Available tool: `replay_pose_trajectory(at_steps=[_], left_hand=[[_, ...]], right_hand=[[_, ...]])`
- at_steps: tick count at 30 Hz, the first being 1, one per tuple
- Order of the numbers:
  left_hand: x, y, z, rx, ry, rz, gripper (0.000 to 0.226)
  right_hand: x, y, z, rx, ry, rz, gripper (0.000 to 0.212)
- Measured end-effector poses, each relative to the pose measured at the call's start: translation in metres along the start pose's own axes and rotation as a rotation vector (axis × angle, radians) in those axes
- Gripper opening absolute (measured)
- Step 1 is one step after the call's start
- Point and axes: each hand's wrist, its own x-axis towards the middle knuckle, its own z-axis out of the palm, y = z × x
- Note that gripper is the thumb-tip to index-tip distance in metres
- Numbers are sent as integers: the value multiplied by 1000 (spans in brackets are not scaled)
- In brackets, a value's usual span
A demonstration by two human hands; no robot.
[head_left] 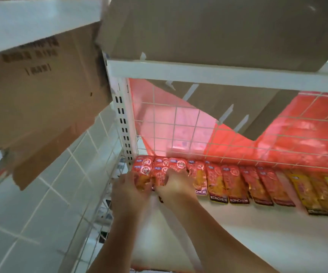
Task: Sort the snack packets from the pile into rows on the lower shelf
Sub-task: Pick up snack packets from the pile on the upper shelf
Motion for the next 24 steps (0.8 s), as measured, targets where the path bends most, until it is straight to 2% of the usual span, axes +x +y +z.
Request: replay_pose_trajectory(at_steps=[6,10,14,20,24], left_hand=[[6,-11,8,-53,-11,55,38],[5,-10,11,-54,51,108,41],[5,-17,19,-23,82,53,35],[7,-21,23,-51,75,-15,47],[9,-22,23,-54,88,11,45]], right_hand=[[5,-6,11,-42,-5,8,44],[5,-8,13,-82,-21,13,38],[7,-8,11,-92,-55,31,37],[11,-15,12,-121,-100,39,39],[12,-17,14,-131,-96,38,39]])
